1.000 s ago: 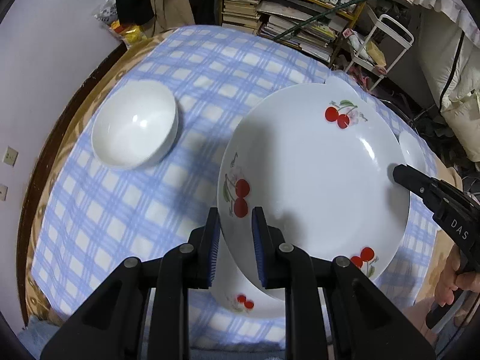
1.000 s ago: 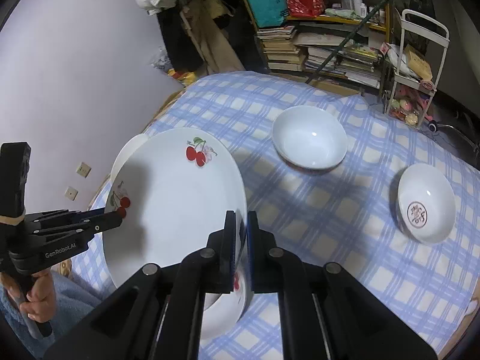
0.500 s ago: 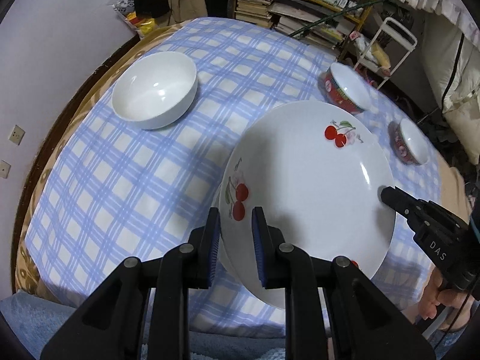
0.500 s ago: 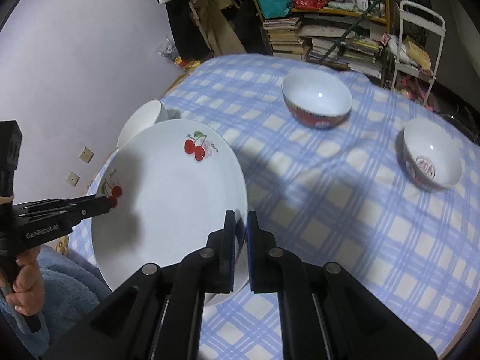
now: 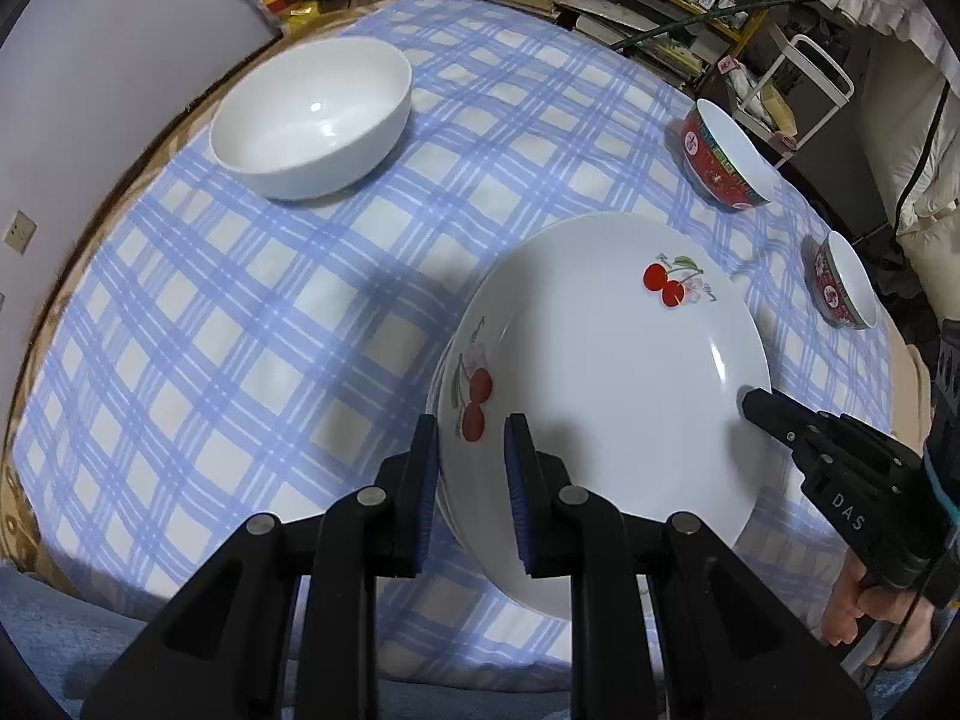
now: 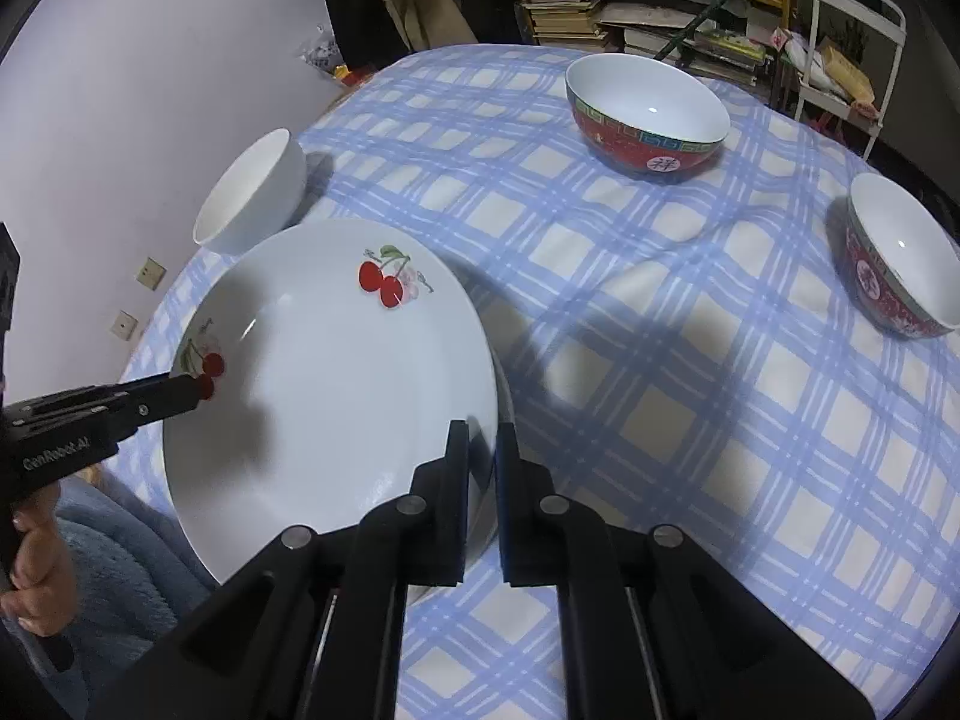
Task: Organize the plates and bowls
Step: 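Carry the cherry plate with both grippers and lower it onto the plate stack, then open both grippers and lift them off the plate stack, then grip the large plain white bowl rim with both grippers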
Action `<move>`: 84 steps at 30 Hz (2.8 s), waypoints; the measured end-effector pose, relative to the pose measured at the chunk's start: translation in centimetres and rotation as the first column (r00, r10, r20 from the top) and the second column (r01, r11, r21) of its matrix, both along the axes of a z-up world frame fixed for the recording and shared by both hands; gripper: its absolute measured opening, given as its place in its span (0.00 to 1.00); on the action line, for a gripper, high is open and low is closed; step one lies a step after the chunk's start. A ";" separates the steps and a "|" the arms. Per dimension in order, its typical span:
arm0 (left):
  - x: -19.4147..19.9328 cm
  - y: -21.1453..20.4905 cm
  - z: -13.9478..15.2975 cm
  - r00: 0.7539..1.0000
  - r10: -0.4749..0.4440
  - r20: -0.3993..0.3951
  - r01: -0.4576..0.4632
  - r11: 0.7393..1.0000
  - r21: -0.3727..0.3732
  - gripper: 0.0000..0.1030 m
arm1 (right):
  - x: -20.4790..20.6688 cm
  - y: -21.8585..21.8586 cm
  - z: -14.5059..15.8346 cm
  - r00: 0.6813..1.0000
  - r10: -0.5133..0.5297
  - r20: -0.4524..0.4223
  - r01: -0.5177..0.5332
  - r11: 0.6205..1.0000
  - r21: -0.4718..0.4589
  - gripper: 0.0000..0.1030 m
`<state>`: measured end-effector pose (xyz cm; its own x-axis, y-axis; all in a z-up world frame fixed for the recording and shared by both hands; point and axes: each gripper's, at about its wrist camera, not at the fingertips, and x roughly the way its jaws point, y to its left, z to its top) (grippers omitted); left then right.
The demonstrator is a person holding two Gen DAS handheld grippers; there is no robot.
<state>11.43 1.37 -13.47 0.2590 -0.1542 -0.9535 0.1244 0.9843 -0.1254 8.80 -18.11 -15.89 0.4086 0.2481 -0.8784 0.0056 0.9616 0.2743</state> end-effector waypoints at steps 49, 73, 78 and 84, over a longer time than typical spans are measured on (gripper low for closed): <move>0.4 -1.5 -2.2 0.998 -0.031 -0.047 0.036 0.993 0.110 0.23 | 0.5 1.2 -0.9 1.000 0.015 -0.004 -0.015 0.993 -0.120 0.11; 9.1 9.5 3.0 0.959 0.249 0.132 -0.268 0.952 0.148 0.76 | 8.9 3.4 4.1 0.980 0.005 0.200 -0.025 0.995 0.101 0.88; 12.1 10.8 2.1 0.954 0.264 0.140 -0.285 0.945 0.160 0.76 | 12.4 5.5 4.5 0.978 0.016 0.208 -0.036 0.995 0.089 0.92; 14.9 12.3 0.2 0.947 0.295 0.125 -0.312 0.939 0.144 0.75 | 17.3 8.9 4.5 0.982 0.036 0.183 -0.046 0.998 0.048 0.92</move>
